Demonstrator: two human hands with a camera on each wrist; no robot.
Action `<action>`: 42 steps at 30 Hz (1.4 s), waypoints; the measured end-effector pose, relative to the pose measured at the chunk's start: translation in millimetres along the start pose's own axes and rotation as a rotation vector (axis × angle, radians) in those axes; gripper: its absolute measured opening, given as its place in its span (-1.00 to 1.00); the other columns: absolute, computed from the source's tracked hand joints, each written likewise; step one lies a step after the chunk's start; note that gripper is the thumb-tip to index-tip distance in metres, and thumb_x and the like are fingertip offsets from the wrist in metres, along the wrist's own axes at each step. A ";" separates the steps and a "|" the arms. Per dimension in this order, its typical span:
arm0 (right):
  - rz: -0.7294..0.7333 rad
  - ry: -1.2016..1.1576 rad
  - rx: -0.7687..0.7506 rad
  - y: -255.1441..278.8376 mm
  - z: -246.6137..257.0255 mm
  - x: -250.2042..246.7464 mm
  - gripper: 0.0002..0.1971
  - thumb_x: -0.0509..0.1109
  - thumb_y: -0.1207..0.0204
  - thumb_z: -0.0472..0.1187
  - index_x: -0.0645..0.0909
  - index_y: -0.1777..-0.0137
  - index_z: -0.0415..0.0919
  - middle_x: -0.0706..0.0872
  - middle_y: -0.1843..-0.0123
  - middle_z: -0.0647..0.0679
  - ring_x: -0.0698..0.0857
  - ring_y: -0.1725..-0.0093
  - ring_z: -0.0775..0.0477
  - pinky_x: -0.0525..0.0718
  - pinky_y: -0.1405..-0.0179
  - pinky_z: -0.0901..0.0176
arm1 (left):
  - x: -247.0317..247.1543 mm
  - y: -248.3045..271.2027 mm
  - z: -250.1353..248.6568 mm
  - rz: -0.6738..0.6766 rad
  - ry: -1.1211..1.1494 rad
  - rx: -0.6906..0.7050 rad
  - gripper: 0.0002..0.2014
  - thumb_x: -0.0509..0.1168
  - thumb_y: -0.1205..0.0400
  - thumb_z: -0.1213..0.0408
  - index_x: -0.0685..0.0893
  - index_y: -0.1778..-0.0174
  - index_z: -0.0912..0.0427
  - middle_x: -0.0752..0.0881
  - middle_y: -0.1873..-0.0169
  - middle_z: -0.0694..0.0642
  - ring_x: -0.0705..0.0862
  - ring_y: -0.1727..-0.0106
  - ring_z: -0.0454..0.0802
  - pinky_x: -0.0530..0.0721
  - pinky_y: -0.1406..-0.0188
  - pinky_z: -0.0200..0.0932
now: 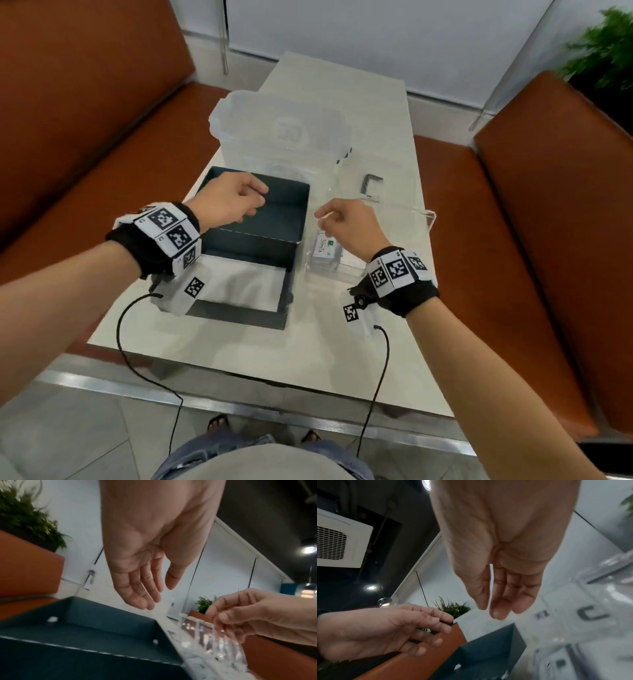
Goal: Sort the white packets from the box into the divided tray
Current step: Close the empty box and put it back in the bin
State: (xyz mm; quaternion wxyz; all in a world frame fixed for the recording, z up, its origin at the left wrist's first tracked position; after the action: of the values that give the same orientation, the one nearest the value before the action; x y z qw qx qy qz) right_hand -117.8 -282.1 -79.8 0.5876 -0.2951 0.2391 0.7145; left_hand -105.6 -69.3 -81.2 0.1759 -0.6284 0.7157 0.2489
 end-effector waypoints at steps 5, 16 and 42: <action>0.093 0.198 0.241 -9.4 0.0 68.7 -0.69 0.33 -0.62 -0.13 0.61 -0.05 -0.44 0.71 0.10 -0.25 0.66 -0.03 -0.25 0.57 0.03 0.07 | -56.4 -11.2 79.3 -0.092 -0.431 -0.138 -0.54 0.31 -0.68 0.17 0.47 -0.48 0.24 0.60 -0.35 0.26 0.59 -0.31 0.22 0.56 -0.22 0.02; -0.028 -0.303 0.586 -5.5 -25.5 111.1 -0.83 0.42 -0.55 -0.22 0.57 0.09 -0.34 0.50 0.29 -0.13 0.45 0.45 0.01 0.53 0.48 0.24 | -57.8 -3.1 161.4 0.049 0.234 -0.424 -0.90 0.43 -0.60 0.30 0.66 0.01 0.09 0.74 -0.10 0.02 0.66 -0.12 -0.01 0.60 0.14 -0.19; -0.309 -0.487 0.290 -14.7 -32.4 72.5 -0.73 0.29 -0.55 -0.52 0.64 -0.20 -0.33 0.76 0.10 -0.18 0.80 0.11 -0.10 0.77 -0.02 0.17 | -73.3 -9.9 132.4 -0.106 0.362 0.010 -0.64 0.34 -0.60 0.59 0.69 -0.22 0.12 0.76 -0.07 0.03 0.76 -0.12 0.01 0.76 0.01 -0.21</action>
State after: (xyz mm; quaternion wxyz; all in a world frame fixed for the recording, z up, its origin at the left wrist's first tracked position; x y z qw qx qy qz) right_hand -108.7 -250.9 -153.7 0.7650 -0.0612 0.1431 0.6249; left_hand -93.0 65.7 -149.0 0.0604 -0.6989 0.7028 0.1186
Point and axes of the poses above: each hand's wrist, its own y-axis away from the middle knuckle, its own x-axis out of the palm, z = x × y, the point moved 6 cm from there along -y, towards the middle knuckle
